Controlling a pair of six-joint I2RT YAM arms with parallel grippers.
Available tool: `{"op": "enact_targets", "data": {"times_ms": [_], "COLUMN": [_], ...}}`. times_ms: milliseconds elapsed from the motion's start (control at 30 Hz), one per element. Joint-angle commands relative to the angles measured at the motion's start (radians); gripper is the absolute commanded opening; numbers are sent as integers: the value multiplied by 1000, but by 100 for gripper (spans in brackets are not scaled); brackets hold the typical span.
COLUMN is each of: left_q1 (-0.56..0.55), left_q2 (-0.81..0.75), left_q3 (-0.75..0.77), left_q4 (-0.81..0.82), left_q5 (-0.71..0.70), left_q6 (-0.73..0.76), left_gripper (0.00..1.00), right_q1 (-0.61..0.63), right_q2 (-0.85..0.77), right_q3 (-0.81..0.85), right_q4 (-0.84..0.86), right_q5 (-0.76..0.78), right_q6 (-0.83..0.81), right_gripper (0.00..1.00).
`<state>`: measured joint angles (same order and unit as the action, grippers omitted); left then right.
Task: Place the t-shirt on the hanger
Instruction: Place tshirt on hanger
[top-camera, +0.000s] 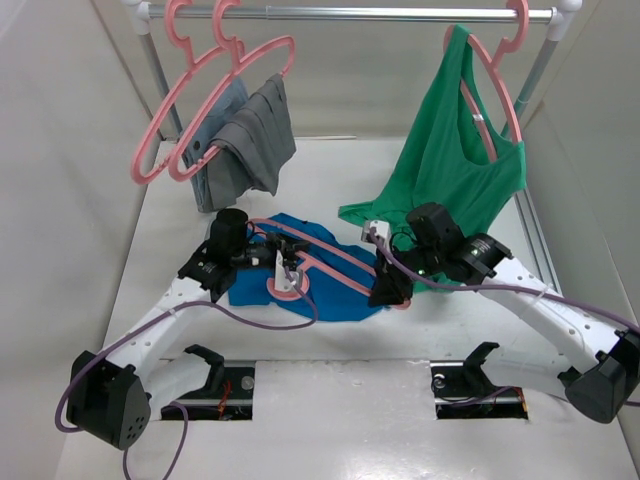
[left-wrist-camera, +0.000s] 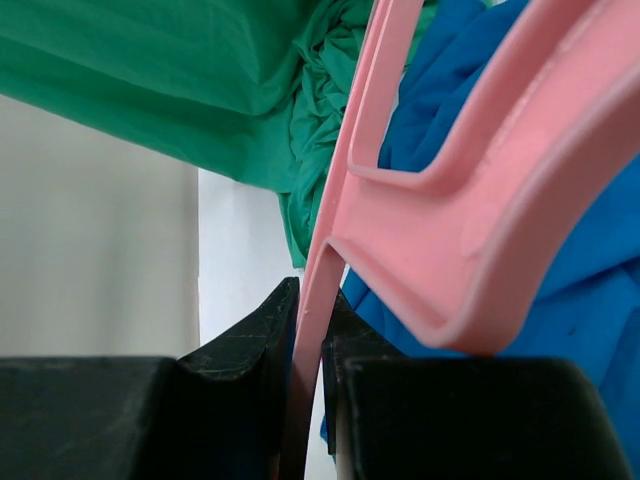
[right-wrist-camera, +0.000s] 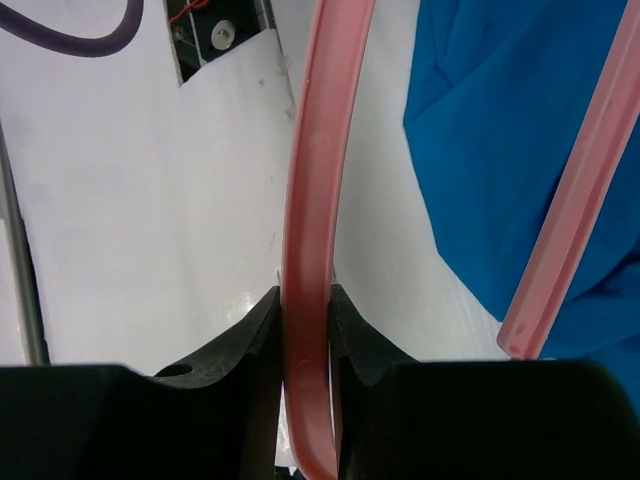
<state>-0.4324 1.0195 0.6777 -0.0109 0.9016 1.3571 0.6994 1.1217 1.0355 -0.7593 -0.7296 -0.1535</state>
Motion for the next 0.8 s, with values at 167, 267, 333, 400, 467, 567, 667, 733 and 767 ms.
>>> {"op": "enact_targets", "data": {"times_ms": [167, 267, 333, 400, 467, 567, 667, 733, 767], "left_q1": [-22, -22, -22, -22, -22, -22, -22, -22, -22], "left_q2": [-33, -33, -33, -33, -33, -33, -33, -33, -33], "left_q3": [14, 14, 14, 23, 23, 33, 42, 42, 42], "left_q4": [83, 54, 25, 13, 12, 3, -9, -18, -30], "left_q5": [11, 11, 11, 20, 20, 30, 30, 30, 30], "left_q6": [-138, -110, -98, -84, -84, -84, -66, -65, -55], "left_gripper": [0, 0, 0, 0, 0, 0, 0, 0, 0], "right_q1": [-15, -26, -35, -35, -35, -9, 63, 109, 133], "right_q2": [-11, -20, -29, -40, -51, -51, -62, -62, -53], "right_q3": [47, 47, 47, 47, 58, 104, 153, 175, 185], "right_q4": [106, 106, 106, 106, 106, 115, 155, 175, 186], "right_q5": [-36, -27, -4, 48, 122, 248, 399, 472, 536], "right_q6": [-32, -32, -32, -32, -21, -21, -21, -43, -52], "right_gripper": [0, 0, 0, 0, 22, 60, 85, 98, 100]}}
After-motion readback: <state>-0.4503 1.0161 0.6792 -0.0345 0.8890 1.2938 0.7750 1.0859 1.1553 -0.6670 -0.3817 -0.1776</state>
